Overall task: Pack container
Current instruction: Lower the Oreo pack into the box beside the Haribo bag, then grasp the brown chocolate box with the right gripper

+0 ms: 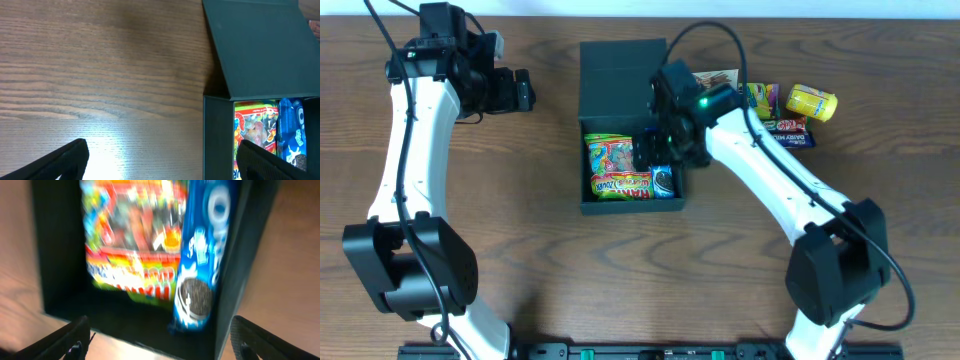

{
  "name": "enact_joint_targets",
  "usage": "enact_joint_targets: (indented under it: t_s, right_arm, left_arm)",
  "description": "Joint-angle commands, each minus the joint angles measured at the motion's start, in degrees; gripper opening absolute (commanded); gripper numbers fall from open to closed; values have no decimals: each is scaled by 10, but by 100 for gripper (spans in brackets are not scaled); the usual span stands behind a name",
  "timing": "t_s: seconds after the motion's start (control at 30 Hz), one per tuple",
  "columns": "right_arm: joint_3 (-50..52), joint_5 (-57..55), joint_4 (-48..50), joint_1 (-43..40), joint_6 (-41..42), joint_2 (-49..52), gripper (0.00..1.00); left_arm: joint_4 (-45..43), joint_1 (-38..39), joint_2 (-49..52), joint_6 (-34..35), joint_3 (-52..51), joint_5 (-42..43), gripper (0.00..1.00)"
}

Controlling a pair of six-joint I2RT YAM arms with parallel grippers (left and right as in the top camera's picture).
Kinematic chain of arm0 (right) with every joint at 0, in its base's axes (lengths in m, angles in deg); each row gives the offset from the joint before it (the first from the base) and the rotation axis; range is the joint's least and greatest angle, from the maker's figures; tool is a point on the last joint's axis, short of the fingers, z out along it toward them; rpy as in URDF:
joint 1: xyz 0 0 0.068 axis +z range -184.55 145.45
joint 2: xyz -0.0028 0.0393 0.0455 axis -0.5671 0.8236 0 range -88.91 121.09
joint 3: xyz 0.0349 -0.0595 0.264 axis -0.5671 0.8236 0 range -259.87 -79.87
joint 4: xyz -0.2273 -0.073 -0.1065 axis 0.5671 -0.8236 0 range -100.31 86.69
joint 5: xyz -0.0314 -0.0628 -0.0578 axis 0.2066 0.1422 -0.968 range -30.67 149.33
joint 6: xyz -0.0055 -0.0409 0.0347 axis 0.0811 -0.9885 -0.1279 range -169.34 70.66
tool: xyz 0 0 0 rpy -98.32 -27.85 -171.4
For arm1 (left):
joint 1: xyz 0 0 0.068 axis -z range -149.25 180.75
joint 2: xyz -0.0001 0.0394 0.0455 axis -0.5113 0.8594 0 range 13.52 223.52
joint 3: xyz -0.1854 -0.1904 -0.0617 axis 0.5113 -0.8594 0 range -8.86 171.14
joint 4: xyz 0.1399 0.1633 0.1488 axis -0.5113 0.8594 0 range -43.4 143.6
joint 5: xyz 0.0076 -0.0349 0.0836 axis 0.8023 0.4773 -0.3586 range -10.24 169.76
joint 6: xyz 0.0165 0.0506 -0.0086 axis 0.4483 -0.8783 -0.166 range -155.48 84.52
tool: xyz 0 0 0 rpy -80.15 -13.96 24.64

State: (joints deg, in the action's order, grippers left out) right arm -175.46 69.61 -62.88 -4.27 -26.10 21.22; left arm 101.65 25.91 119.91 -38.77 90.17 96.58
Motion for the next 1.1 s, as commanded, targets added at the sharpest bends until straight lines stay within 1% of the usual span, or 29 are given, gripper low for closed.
enact_joint_targets:
  t_s: [0.0,0.03,0.07,0.1,0.2,0.23,0.3,0.37,0.43,0.57,0.63,0.77,0.87,1.0,1.07]
  right_arm:
    - [-45,-109,-5,-9,7,-32,92]
    - [-54,-144,-3,-15,16,-34,93]
    - [-62,-174,-1,-26,28,-34,97]
    - [-63,-183,5,-39,43,-34,99]
    - [-62,-182,30,-97,122,-25,98]
    - [-62,-176,47,-112,120,-20,98]
    - [-62,-155,90,-147,65,-4,99]
    - [-62,-98,129,-188,14,19,99]
    - [-62,-31,152,-223,-23,44,99]
    - [-62,87,191,-280,-65,89,99]
    - [-62,150,225,-307,-71,119,99]
    - [-62,223,271,-336,-71,157,99]
    - [-62,267,300,-338,-70,179,99]
    - [-62,329,328,-336,-70,212,97]
    - [-62,335,330,-336,-61,224,96]
  left_arm:
    - [0,-4,-11,-10,2,8,95]
    - [0,-4,-11,-10,2,8,95]
    - [0,-4,-11,-10,2,8,95]
    - [0,-4,-11,-10,2,8,95]
    - [0,-4,-11,-10,2,8,95]
    - [0,-4,-11,-10,2,8,96]
    - [0,-4,-11,-10,2,8,95]
    - [0,-4,-11,-10,2,8,95]
    - [0,-4,-11,-10,2,8,95]
    - [0,-4,-11,-10,2,8,95]
    - [0,-4,-11,-10,2,8,95]
    - [0,-4,-11,-4,2,8,95]
    - [0,-4,-11,-3,2,8,95]
    - [0,-4,-11,3,2,8,96]
    - [0,-4,-11,3,2,8,95]
